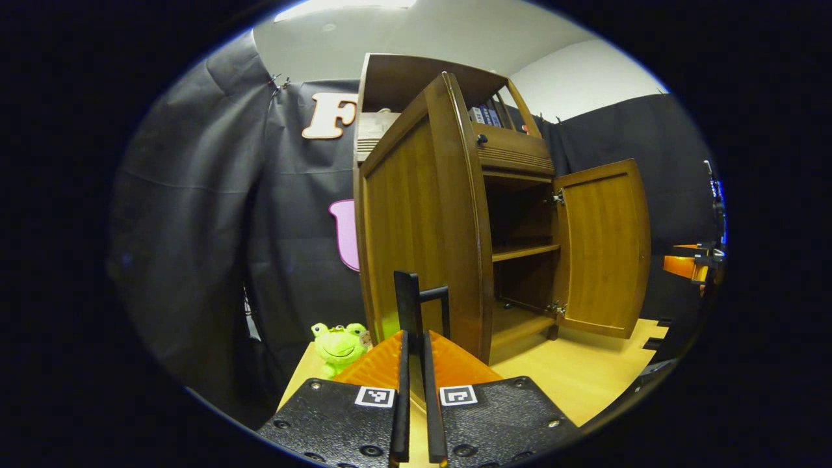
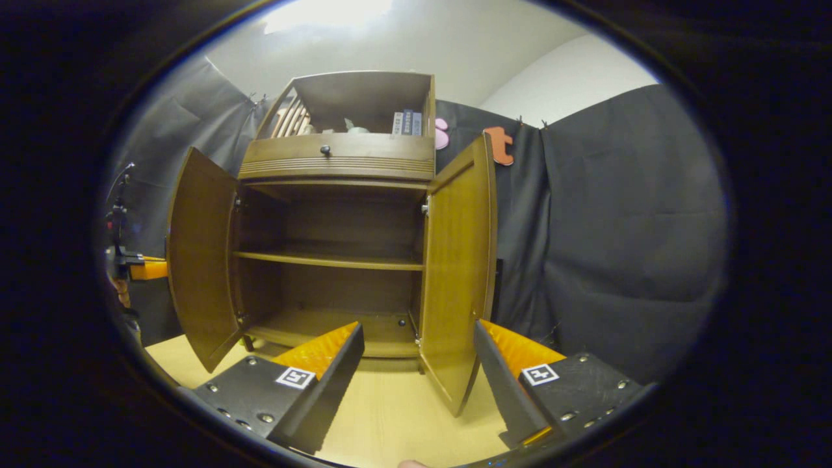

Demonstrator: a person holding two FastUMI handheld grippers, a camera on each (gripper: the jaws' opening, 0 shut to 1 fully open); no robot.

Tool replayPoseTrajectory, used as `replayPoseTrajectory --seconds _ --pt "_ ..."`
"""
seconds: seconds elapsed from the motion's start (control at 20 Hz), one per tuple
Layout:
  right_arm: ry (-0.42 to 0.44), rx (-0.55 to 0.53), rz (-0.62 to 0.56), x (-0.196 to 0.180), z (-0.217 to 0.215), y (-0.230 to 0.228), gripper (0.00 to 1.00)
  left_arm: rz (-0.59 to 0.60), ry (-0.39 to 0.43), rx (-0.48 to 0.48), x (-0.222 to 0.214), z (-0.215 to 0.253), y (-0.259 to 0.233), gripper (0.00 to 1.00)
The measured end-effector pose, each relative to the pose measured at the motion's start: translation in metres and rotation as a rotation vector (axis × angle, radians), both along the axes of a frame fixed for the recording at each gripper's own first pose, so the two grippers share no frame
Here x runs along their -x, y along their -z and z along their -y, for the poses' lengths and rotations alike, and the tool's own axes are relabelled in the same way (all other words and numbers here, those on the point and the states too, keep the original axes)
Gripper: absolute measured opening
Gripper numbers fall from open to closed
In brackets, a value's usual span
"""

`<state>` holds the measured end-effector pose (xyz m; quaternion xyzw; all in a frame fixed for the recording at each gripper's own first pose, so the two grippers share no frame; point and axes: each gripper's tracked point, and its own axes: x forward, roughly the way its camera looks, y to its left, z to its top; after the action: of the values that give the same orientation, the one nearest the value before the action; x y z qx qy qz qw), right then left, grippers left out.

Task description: Open the right door of the double-door shoe cabinet with the right hand, and open the left door with the left hand.

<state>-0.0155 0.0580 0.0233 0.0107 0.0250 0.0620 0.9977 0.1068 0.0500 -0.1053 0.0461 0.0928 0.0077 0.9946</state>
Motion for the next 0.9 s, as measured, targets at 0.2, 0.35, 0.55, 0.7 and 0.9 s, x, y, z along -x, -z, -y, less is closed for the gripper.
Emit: replayPoseTrajectory --seconds 0.2,0.35,0.55,0.7,0.9 --pt "-0.02 -0.003 0.002 -0.003 -0.013 0.0 0.98 0.032 -0.086 -0.063 0.001 -0.026 -0.009 0.11" --pt "-0.029 -0.01 -0.006 -0.006 -0.019 0.001 0.98 0.038 -0.074 0.043 0.0 -0.016 -0.009 0.05" --pt "-0.03 -0.007 -0.011 -0.009 -0.025 0.002 0.98 0.035 -0.046 0.107 0.001 -0.008 -0.004 0.13" --pt "-0.029 -0.001 -0.012 -0.007 -0.027 0.003 0.98 0.035 -0.049 0.095 0.002 -0.013 -0.005 0.15" --pt "-0.056 -0.035 -0.012 -0.003 -0.032 0.0 0.98 0.063 -0.077 0.086 0.008 -0.015 -0.013 0.22"
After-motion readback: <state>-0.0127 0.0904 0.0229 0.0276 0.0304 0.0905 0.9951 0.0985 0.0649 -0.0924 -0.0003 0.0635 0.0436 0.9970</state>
